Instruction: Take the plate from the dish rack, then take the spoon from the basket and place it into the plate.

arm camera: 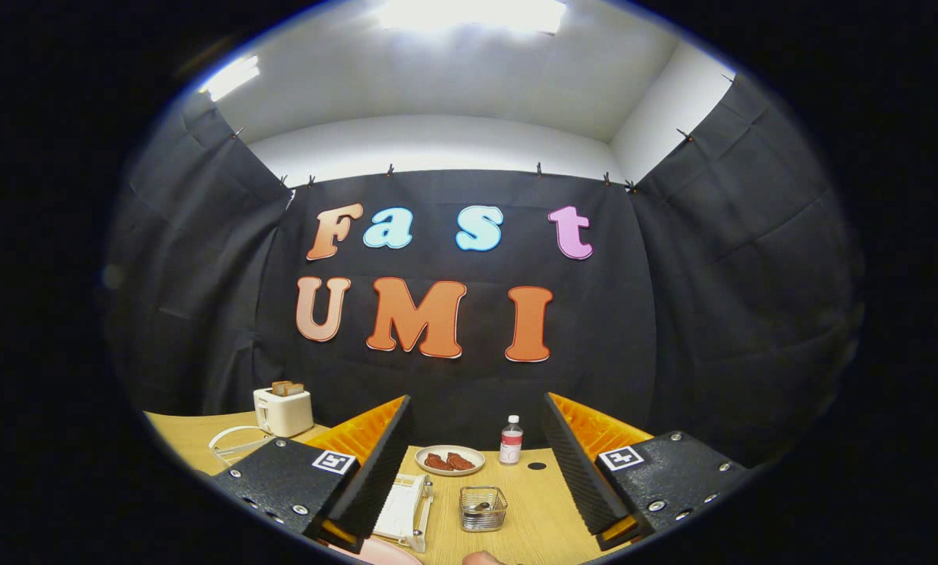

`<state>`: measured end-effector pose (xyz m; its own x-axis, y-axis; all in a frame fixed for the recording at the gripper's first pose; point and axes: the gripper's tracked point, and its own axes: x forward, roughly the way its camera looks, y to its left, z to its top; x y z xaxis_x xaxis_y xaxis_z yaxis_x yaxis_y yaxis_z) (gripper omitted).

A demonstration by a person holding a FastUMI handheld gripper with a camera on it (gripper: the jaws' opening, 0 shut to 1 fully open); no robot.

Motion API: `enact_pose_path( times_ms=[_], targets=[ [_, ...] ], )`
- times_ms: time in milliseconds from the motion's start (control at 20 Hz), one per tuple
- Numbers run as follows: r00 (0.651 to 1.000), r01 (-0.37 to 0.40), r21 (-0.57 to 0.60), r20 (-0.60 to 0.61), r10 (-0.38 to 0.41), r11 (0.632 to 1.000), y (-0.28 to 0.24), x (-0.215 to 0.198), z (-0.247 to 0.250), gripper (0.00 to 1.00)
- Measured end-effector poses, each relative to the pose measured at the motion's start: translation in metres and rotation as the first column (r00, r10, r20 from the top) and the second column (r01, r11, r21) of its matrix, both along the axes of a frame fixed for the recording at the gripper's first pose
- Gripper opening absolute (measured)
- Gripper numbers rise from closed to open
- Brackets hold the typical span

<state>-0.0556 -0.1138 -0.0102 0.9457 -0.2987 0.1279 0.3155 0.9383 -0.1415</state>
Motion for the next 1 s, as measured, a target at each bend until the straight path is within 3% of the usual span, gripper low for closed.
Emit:
enact_pose_path(
  times_ms=[450, 750, 1000],
  targets=[
    [0.986, 0.008, 0.088, -0.167, 0.007, 0.996, -0.026, 0.026, -0.092, 0.97],
    [0.957, 0.043, 0.164, -0.291, 0.007, 0.985, -0.052, 0.047, -0.168, 0.96],
    [0.941, 0.061, 0.2, -0.339, 0.011, 0.978, -0.066, 0.064, -0.212, 0.83]
  ],
)
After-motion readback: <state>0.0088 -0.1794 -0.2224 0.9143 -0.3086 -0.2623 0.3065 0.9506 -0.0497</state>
